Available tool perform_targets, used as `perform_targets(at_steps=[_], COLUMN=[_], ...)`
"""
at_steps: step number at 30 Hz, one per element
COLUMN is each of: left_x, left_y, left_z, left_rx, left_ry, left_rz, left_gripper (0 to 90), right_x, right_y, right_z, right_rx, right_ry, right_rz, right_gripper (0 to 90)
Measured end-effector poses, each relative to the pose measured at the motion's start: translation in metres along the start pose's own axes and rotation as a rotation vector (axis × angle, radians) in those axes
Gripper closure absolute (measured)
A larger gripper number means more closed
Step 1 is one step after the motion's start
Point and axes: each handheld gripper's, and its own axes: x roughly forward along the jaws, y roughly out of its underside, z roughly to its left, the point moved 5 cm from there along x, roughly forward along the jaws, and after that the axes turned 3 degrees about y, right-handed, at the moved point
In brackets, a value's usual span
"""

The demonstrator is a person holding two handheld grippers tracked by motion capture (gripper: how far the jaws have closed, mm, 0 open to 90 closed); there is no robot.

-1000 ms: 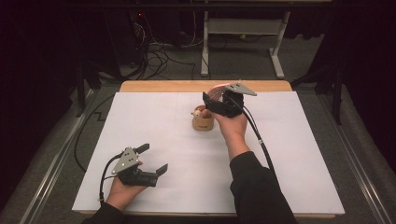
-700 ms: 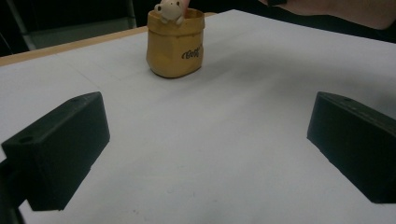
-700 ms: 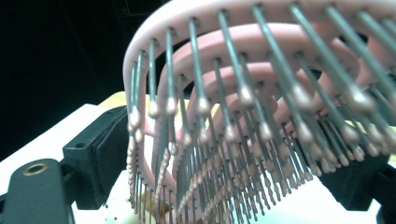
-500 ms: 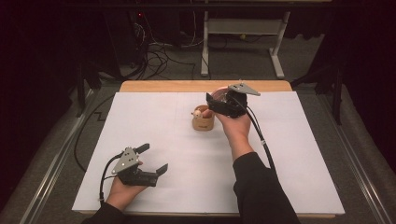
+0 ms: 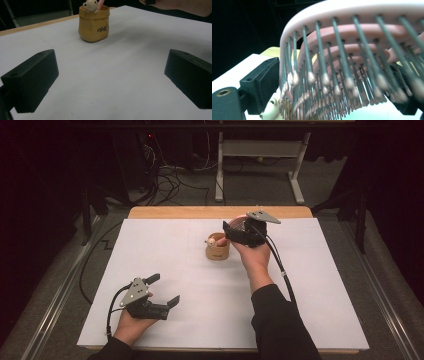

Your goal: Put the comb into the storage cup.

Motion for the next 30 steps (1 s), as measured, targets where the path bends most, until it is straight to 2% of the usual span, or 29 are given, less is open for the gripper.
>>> perform_targets(at_steps=[30], left_x=[0.001], left_y=[0.0], left_z=[0.0], left_rx=[-0.002], left_ry=[0.002], left_rz=[0.002], left_gripper=[0.0], right_x=[-0.003], right_y=[0.011], right_z=[-0.01], right_rx=[0.005], right_ry=[0.01], right_rz=[0.019], right_gripper=[5.6])
